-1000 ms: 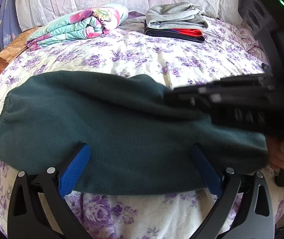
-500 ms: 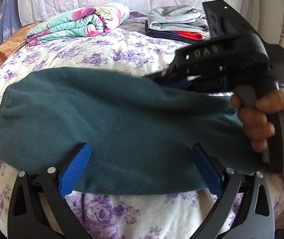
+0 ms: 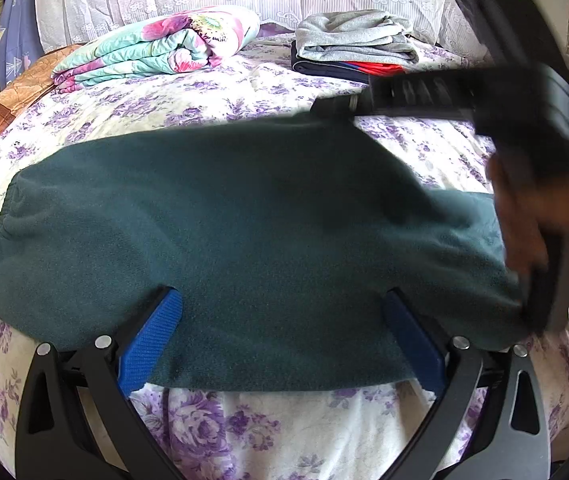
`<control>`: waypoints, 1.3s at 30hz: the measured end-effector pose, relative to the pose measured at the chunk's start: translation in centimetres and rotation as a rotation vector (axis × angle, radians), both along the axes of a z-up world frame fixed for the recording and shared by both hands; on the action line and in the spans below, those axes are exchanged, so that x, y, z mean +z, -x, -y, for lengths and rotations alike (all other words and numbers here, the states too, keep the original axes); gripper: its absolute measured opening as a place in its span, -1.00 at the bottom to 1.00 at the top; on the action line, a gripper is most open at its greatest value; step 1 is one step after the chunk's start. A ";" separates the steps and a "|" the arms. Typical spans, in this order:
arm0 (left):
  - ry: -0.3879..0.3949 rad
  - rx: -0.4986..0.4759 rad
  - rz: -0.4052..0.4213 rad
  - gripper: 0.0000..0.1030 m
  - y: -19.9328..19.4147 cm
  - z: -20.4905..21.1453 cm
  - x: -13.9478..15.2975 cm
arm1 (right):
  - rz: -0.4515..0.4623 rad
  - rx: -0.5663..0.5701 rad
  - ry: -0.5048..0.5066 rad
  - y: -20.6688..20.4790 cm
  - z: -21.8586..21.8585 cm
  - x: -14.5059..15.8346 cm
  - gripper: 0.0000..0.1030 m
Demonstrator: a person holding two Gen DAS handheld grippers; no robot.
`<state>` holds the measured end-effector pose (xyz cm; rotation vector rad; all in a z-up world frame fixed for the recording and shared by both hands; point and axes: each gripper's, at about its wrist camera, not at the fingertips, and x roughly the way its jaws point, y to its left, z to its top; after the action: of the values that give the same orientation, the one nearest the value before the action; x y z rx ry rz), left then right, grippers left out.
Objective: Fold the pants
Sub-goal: 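Sweep the right gripper over the pants to smooth them flat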
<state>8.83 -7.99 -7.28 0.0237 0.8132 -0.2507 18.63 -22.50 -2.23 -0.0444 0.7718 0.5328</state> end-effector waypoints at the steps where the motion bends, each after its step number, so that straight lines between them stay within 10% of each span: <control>1: -0.002 0.001 0.000 0.91 0.0 0.0 0.0 | 0.005 -0.046 0.002 -1.1 0.6 0.0 -1.00; 8: -0.011 0.002 -0.003 0.91 -0.2 0.0 -0.1 | -0.076 -0.099 -0.110 -2.7 3.6 -1.2 -0.99; 16: -0.034 0.012 -0.003 0.91 -0.3 0.3 -0.2 | -0.196 0.083 0.038 0.9 -1.5 -4.1 -1.00; 19: -0.039 0.012 -0.005 0.91 -0.3 0.3 -0.2 | -0.231 0.009 -0.082 -0.2 0.0 -4.5 -0.96; 23: -0.039 0.010 -0.005 0.91 -0.3 0.2 -0.2 | -0.105 -0.016 -0.158 3.3 1.6 -1.0 -0.89; 27: -0.039 0.014 -0.004 0.91 -0.2 0.2 -0.2 | -0.201 -0.031 -0.158 5.1 3.2 -3.4 -0.07; 30: -0.053 0.012 -0.001 0.91 -0.2 0.3 -0.2 | -0.255 -0.127 -0.276 5.9 6.9 -4.3 -0.43; 33: -0.047 0.008 -0.001 0.91 -0.1 0.2 -0.2 | -0.137 -0.216 -0.379 10.9 12.1 -1.2 0.14; 39: -0.077 0.028 0.006 0.91 0.1 1.1 0.4 | -0.099 -0.572 -0.391 21.1 26.2 0.0 0.35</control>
<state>8.69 -9.07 -6.84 0.0855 0.8165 -0.1923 -2.44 -48.68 -2.21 0.5539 0.7243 0.1318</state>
